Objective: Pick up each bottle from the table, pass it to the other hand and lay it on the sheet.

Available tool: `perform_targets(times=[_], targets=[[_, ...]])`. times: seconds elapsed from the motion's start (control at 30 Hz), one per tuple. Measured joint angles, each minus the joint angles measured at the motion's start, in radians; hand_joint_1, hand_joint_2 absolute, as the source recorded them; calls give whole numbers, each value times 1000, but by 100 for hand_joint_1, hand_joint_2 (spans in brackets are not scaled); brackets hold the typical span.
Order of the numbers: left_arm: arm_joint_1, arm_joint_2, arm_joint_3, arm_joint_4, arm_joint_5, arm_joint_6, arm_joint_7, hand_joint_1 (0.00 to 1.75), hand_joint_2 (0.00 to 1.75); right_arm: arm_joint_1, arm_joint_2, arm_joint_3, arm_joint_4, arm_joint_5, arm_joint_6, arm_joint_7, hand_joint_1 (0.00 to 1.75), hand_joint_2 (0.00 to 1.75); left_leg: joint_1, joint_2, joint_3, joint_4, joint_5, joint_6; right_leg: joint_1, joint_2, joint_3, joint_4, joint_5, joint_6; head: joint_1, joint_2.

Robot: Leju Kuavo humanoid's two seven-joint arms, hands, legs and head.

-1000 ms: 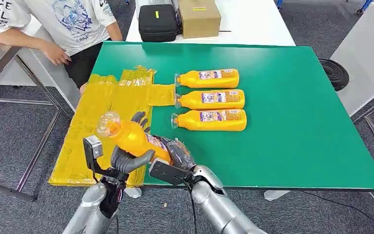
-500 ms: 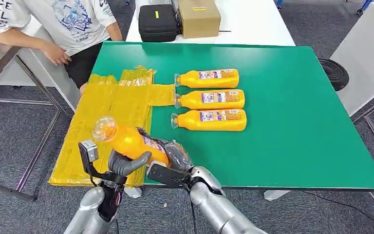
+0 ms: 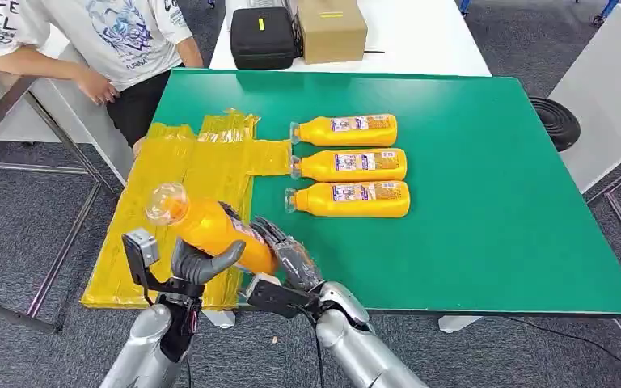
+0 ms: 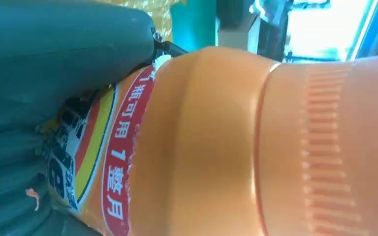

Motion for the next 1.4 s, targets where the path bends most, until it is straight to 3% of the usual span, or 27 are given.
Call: perform_targets(times=[0.3,0.53,0.7,0.83,1.03,1.1,1.2,1.4], targets=[[-11,6,0,0,-11,10,-2,175,175,22,-8,-15,-55,-8,2,-9,0,0,0,0,0,0,0,0,0,0,0,0,0,0,0,0],[-43,20,11,0,-217,212,-23,175,175,84,-30,-43,-190,-93,65,-46,0,0,0,0,0,0,0,0,0,0,0,0,0,0,0,0],[-139,86,30,16,-516,338,26,175,175,141,-53,-71,-339,-155,147,-48,0,0,0,0,0,0,1,0,1,0,0,0,0,0,0,0],[-269,165,31,82,-755,287,82,175,175,179,-66,-104,-434,-196,188,-50,0,0,1,0,0,0,2,-1,1,0,0,0,2,-3,0,0],[-432,231,30,196,-885,239,131,175,175,210,-78,-145,-500,-199,209,-49,0,0,1,1,0,0,2,-2,2,0,-1,1,2,-3,0,0],[-478,254,22,235,-932,196,141,159,175,217,-79,-151,-508,-197,209,-49,0,0,1,1,0,0,2,-2,2,0,-1,1,2,-3,0,0],[-519,283,3,284,-973,149,145,173,175,221,-83,-162,-517,-195,209,-49,0,0,1,1,0,0,2,-2,2,1,-1,1,2,-3,0,0],[-603,313,-44,379,-1035,64,147,175,175,224,-86,-171,-532,-199,208,-45,0,0,2,1,0,0,2,-2,2,1,-2,1,2,-3,0,0]])
